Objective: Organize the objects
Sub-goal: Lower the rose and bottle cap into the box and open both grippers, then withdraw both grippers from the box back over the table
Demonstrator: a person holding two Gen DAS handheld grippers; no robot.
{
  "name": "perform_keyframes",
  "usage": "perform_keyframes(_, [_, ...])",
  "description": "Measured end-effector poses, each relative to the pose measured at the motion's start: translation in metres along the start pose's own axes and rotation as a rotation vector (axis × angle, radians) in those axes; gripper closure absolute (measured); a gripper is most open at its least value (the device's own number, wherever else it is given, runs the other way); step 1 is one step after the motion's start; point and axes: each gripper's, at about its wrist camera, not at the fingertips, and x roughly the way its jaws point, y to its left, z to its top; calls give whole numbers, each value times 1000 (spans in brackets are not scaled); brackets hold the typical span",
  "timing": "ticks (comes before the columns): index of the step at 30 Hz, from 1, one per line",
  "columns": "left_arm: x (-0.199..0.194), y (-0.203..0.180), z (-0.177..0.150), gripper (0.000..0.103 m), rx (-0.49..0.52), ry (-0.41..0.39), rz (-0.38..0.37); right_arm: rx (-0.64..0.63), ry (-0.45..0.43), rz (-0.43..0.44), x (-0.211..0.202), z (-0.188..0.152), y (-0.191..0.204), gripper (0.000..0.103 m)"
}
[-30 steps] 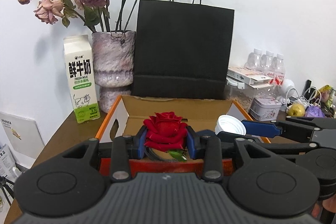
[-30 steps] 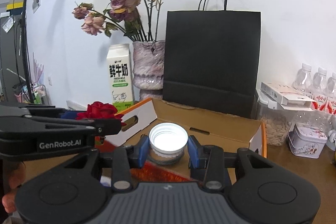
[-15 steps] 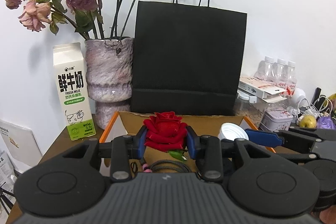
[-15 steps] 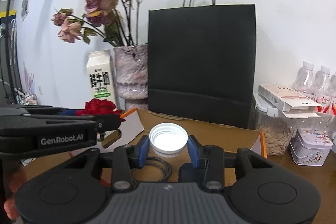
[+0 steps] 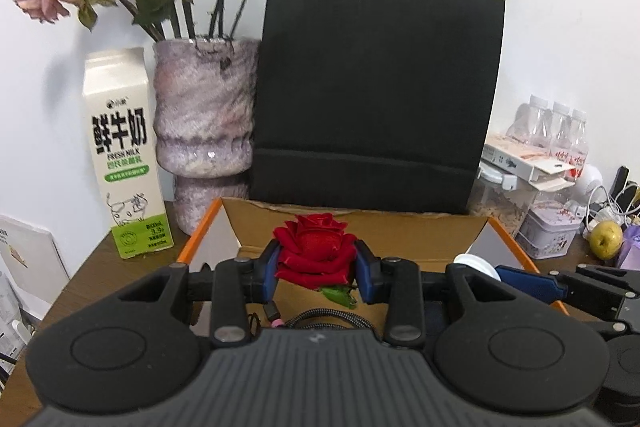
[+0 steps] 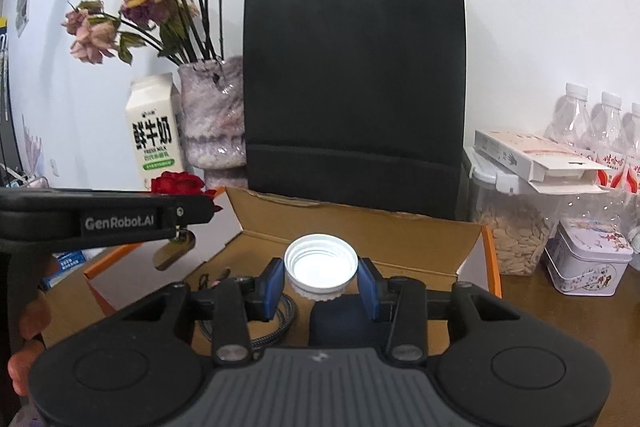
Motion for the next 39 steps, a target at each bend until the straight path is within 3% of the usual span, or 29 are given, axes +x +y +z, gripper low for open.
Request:
perform_keyframes(9, [22,6,-10,65,-13,60,-3,1,20,-38,10,-5,-5,64])
perform_keyframes(12, [20,6,-11,60,-7,56,-17,4,22,-38,11,-6,-6,64])
perform_keyframes(13, [20,5,-11,51,-7,53,-16,5,23,-41,11,-6,-6,63])
perform_keyframes(14, [19,5,-11,43,-9,48,-13,6,27,-42,12,-7,-7,52])
perform_keyframes(15, [18,5,-11,17,-10,42,-2,8,33,-39,13,-7,-7,26])
perform_keyframes(16, [16,5,-11,0,-13,30,21,11,34,-39,13,-8,-7,13])
perform_keyframes(17, [14,5,-11,0,-16,10,47,12,33,-45,14,-8,-7,0])
perform_keyframes(39, [6,9,-9,0,-26,5,60,20,29,-75,9,-8,-8,0])
